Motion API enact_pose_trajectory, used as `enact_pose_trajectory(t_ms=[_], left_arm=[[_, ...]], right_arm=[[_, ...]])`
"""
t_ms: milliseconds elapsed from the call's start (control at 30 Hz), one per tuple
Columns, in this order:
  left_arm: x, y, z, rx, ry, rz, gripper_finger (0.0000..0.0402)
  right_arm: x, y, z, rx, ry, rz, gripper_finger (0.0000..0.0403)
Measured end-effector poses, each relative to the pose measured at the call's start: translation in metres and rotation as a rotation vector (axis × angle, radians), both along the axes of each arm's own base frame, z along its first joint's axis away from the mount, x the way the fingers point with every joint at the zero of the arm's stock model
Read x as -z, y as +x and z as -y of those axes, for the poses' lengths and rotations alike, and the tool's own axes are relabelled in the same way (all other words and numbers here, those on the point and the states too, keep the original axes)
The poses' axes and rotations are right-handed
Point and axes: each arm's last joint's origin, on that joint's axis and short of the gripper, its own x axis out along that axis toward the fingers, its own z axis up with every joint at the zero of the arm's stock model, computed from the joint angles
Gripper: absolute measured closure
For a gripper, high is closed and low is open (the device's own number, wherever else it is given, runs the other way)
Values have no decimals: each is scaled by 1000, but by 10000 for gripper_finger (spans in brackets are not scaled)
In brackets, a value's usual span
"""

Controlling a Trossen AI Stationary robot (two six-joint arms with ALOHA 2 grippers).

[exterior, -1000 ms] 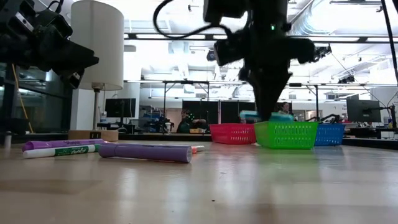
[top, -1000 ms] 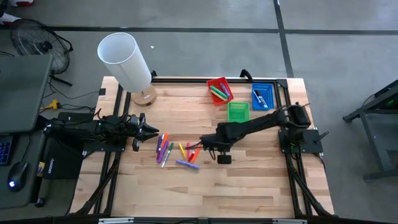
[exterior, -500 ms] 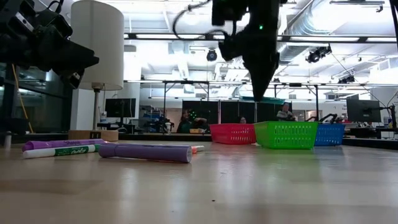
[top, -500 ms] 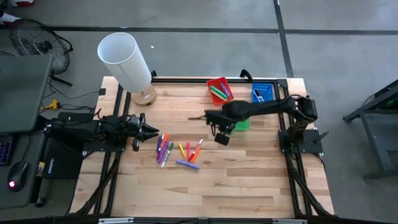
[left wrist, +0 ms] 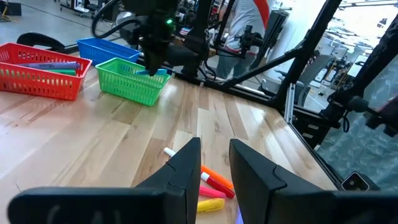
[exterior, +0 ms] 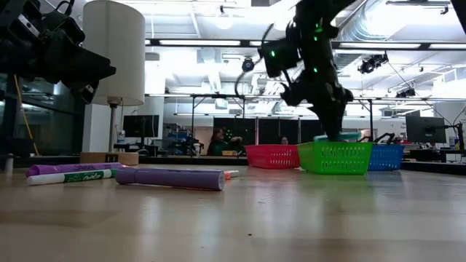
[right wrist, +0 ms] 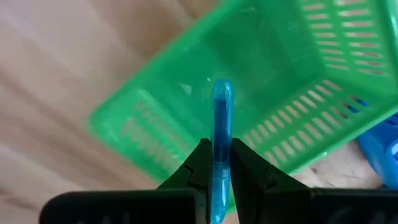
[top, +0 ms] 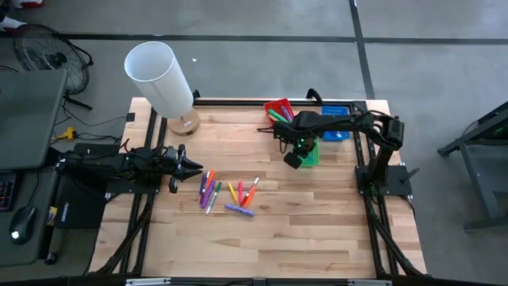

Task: Pick & Place Markers
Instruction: Put the blue pen in the green bin

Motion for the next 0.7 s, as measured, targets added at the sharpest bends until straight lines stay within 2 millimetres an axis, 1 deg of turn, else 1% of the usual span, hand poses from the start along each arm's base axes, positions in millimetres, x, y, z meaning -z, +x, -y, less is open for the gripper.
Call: enact_pose_trajectory(t_ms=[167, 267, 467, 633, 700], left_arm=[[0, 0, 0, 0, 0, 0, 318], [0, 0, 0, 0, 0, 1, 318], [0, 0, 0, 0, 0, 0, 318], [0, 0, 0, 0, 0, 1, 318], [0, 0, 0, 0, 0, 1, 318]], right_arm=[[12, -12, 14, 25, -8, -34, 377], [16, -14, 21, 34, -29, -24, 377], [21, -12, 33, 54, -56, 54, 377], [21, -8, 36, 89, -42, 115, 377], [21, -7, 36, 91, -43, 125, 369]])
